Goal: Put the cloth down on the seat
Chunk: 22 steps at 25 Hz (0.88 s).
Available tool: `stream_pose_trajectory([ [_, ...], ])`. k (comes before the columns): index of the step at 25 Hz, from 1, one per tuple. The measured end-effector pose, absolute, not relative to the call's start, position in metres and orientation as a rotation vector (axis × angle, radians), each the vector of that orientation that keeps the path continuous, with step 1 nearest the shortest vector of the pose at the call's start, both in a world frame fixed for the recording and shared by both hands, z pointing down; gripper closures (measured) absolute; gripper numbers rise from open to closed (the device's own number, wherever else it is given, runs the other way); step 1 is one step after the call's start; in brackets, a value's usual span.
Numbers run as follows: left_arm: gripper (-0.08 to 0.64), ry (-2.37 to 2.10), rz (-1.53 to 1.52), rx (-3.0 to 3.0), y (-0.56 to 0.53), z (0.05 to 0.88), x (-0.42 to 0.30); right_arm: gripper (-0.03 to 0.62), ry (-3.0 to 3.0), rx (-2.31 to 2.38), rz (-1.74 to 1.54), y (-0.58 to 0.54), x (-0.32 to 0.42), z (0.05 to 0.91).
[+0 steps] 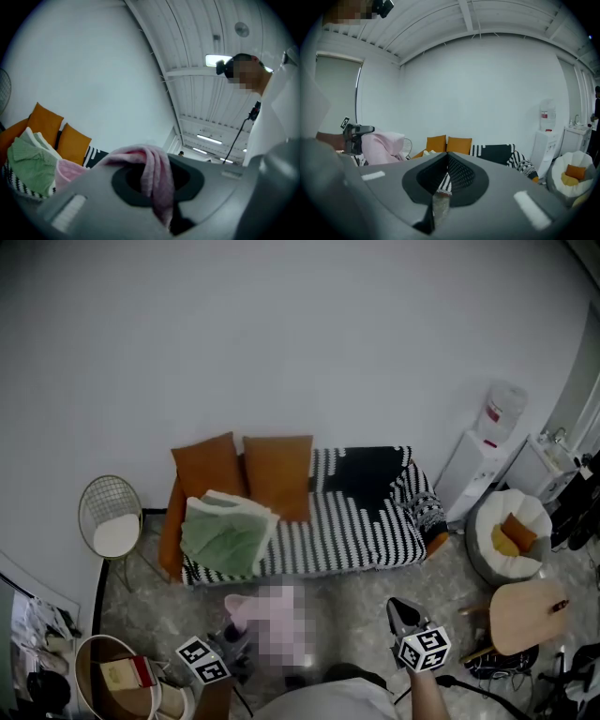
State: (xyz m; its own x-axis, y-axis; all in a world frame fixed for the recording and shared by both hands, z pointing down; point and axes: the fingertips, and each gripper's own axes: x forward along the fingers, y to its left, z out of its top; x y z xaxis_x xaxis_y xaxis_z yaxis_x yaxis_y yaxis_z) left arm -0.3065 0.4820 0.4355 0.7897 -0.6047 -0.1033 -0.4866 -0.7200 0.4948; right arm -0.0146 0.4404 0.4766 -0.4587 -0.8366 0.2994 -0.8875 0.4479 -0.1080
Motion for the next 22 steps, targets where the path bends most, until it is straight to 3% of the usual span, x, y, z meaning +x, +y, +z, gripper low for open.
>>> stream_pose_trajectory([
  [22,0.514,-0.856,-0.326,2.492,0.438,0.453,-0.317,0.586,-2.5,1.424,0.427,0.389,-0.033,0.501],
])
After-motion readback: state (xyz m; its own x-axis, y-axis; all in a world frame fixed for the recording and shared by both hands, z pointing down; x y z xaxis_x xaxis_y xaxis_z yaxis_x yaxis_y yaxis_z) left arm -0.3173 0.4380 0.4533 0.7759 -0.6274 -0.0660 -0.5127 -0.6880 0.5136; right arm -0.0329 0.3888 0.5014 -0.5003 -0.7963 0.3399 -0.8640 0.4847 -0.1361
